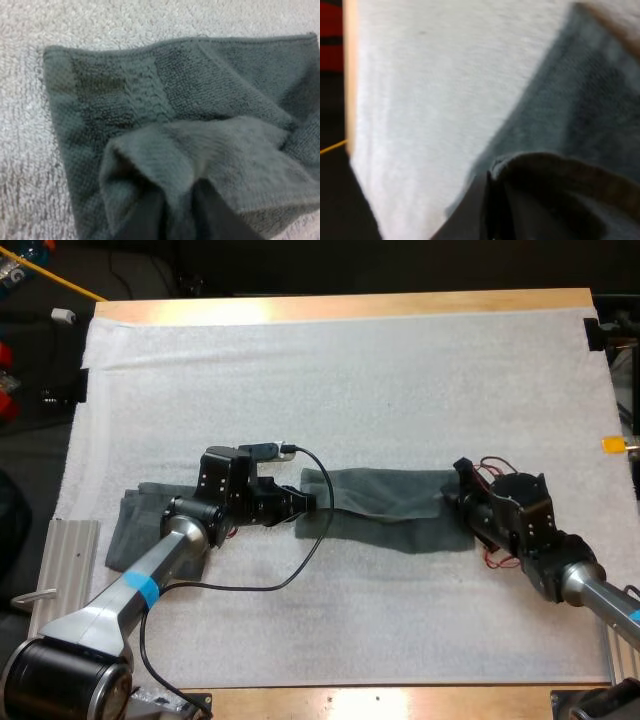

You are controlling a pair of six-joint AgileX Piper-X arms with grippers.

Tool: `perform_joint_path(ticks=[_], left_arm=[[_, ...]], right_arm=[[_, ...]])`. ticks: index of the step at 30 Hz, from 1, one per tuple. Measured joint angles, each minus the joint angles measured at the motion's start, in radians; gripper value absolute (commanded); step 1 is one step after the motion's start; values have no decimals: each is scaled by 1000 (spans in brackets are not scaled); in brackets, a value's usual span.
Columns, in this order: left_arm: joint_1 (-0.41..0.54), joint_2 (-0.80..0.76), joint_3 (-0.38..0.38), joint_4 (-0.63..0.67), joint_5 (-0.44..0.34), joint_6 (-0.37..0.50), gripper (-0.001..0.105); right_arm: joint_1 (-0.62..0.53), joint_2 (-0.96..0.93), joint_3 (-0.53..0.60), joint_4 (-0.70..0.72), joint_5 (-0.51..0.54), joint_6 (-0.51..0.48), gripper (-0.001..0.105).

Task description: Pick towel from pile, fold and stack

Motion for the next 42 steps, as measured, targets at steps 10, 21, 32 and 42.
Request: perform_joint_path(ticks=[10, 21, 32, 42], left_arm=[[0, 0, -42, -19, 55, 0, 59], [0, -230, -97, 109, 57, 78, 59], [0, -573, -97, 453, -31, 231, 59], [0, -795, -97, 691, -31, 231, 59]], right_arm=[[0, 0, 0, -226, -7, -93, 73], [-1, -102, 0, -192, -201, -335, 72], [-1, -380, 1, 186, -209, -477, 72], [-1, -592, -16, 513, -211, -565, 72]])
